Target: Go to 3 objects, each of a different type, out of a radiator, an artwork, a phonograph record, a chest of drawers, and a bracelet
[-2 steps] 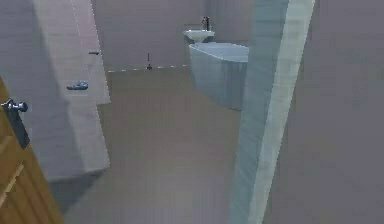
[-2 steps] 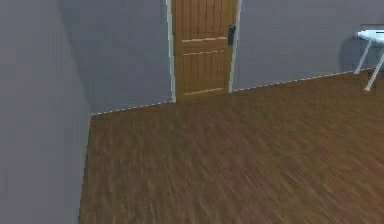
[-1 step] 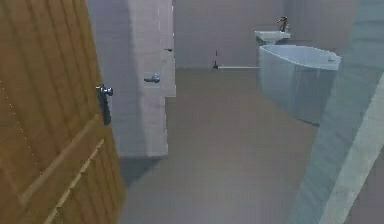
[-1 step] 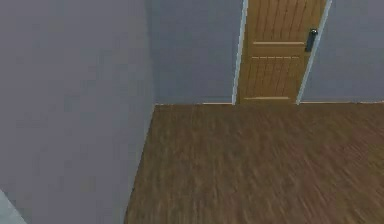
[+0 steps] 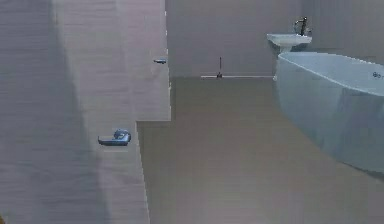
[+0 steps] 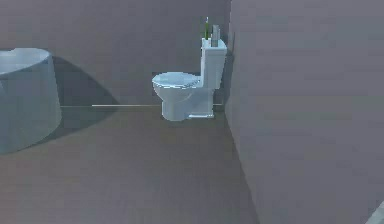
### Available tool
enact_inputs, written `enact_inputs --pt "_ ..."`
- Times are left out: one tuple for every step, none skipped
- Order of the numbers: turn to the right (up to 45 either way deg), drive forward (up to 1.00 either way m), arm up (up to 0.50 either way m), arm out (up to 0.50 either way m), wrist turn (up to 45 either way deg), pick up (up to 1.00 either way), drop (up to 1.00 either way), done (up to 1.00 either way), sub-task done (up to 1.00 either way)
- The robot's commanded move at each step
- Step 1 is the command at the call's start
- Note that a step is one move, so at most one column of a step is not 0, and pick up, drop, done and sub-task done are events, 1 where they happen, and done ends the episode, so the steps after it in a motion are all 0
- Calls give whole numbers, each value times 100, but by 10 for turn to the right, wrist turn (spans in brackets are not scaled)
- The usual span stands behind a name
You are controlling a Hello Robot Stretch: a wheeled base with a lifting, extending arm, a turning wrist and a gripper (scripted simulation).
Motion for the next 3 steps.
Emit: enact_inputs --pt "0 80 0 0 0 0 0 0 0" --pt "0 100 0 0 0 0 0 0 0" --pt "0 100 0 0 0 0 0 0 0"
